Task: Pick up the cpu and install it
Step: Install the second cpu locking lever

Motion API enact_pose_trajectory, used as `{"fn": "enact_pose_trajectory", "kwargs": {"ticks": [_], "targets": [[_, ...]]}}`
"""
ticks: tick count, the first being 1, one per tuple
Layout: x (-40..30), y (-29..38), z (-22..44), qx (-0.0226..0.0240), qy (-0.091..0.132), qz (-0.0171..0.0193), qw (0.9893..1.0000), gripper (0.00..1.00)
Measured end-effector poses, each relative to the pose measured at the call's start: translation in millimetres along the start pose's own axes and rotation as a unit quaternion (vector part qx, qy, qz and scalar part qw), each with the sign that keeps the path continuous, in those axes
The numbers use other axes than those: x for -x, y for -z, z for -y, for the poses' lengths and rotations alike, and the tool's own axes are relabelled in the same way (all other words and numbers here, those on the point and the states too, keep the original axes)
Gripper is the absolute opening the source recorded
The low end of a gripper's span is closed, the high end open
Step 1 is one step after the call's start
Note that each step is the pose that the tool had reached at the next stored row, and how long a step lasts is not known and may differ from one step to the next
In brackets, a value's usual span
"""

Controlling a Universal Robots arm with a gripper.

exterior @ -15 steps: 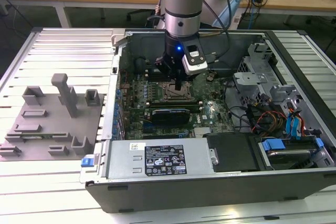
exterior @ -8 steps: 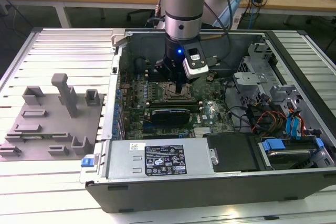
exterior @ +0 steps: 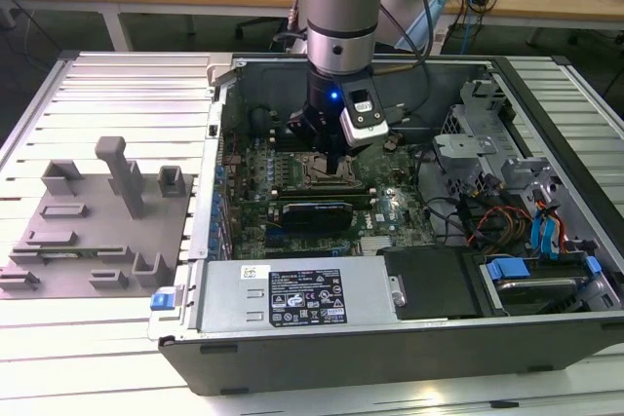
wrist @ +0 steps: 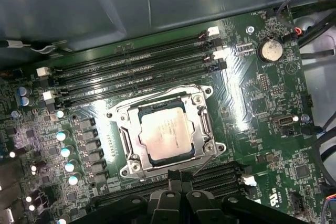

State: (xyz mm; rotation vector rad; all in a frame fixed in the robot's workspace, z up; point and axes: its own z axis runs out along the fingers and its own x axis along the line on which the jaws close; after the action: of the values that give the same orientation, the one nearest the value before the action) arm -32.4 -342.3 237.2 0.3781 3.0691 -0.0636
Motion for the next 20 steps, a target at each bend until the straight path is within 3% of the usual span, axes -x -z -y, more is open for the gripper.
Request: {"fn": "enact_pose_trajectory", "kwargs": {"ticks": [7, 20], "targets": [[2.6, 1.1, 8.2, -0.0001, 0.000, -0.0006, 1.0000, 0.11], [2.9, 0.2, 10.6, 0.0007, 0.016, -0.0001, 0.9999, 0.11]]}}
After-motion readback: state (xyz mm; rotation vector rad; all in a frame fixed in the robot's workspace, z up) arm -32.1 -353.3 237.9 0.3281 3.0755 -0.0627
